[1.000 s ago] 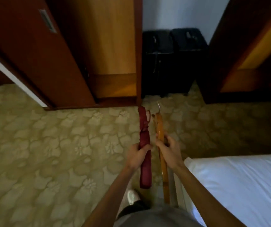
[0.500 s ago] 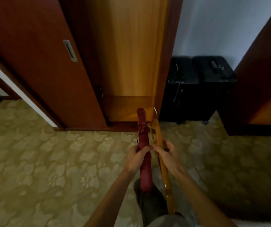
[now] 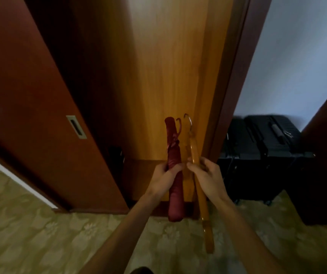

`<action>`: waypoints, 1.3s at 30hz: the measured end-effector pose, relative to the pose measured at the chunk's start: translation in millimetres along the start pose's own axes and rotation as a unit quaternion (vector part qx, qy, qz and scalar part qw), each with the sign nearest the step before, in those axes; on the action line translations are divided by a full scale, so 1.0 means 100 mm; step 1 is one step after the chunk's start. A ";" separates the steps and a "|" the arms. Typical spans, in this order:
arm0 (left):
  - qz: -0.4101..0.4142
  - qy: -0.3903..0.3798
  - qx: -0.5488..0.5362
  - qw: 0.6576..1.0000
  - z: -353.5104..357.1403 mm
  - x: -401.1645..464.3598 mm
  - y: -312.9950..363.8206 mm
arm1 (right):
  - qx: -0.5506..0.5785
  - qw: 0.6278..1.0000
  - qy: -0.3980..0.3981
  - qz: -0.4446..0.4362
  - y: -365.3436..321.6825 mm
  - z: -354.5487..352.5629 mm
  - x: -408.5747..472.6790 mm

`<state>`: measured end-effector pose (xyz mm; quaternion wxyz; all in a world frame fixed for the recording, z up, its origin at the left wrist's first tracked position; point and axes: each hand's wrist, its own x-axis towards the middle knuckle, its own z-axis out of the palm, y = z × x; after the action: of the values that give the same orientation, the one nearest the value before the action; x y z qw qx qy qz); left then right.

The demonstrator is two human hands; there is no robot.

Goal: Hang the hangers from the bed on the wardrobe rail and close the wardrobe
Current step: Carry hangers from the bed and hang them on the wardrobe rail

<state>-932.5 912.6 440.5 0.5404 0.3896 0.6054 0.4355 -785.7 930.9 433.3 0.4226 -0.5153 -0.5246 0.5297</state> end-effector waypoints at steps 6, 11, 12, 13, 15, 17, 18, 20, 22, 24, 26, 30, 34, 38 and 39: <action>0.030 -0.011 0.013 0.999 -0.26 1.03 0.85 | -0.031 0.998 0.033 -0.037 -0.76 0.09 1.13; 0.093 -0.041 0.020 0.995 -0.45 1.86 1.70 | -0.061 0.991 0.079 -0.087 -1.48 0.25 1.90; 0.108 -0.049 0.021 0.993 -0.49 2.03 1.90 | -0.062 0.989 0.096 -0.096 -1.64 0.29 2.05; 0.121 -0.058 0.025 0.991 -0.52 2.19 2.10 | -0.060 0.986 0.110 -0.105 -1.82 0.32 2.21; 0.145 -0.081 0.028 0.986 -0.56 2.43 2.51 | -0.059 0.982 0.134 -0.122 -2.14 0.37 2.49; 0.169 -0.108 0.033 0.979 -0.60 2.66 2.90 | -0.063 0.976 0.160 -0.136 -2.45 0.39 2.77; 0.179 -0.117 0.034 0.976 -0.61 2.77 3.09 | -0.064 0.973 0.173 -0.140 -2.60 0.40 2.90; 0.204 -0.127 0.037 0.970 -0.62 2.94 3.41 | -0.060 0.967 0.199 -0.147 -2.86 0.39 3.10; 0.225 -0.135 0.039 0.964 -0.63 3.05 3.72 | -0.049 0.960 0.224 -0.159 -3.11 0.39 3.29; 0.237 -0.153 0.032 0.959 -0.61 3.18 4.00 | -0.039 0.956 0.238 -0.164 -3.33 0.35 3.42; 0.250 -0.165 0.027 0.954 -0.58 3.24 4.24 | -0.036 0.955 0.239 -0.173 -3.53 0.29 3.49; 0.281 -0.173 0.016 0.944 -0.45 3.38 4.66 | -0.028 0.949 0.248 -0.192 -3.89 0.18 3.62; 0.301 -0.189 -0.004 0.935 -0.27 3.55 4.98 | -0.001 0.951 0.248 -0.183 -4.13 0.09 3.76; 0.269 -0.224 -0.030 0.936 -0.06 3.78 5.21 | 0.026 0.953 0.243 -0.177 -4.30 0.00 3.87; 0.260 -0.237 -0.041 0.935 0.00 3.89 5.25 | 0.026 0.954 0.244 -0.173 -4.33 -0.01 3.90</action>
<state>-976.0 1445.3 815.9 0.5515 0.6026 0.3196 0.4802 -868.1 1356.7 822.4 0.6361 -0.5188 -0.4728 0.3204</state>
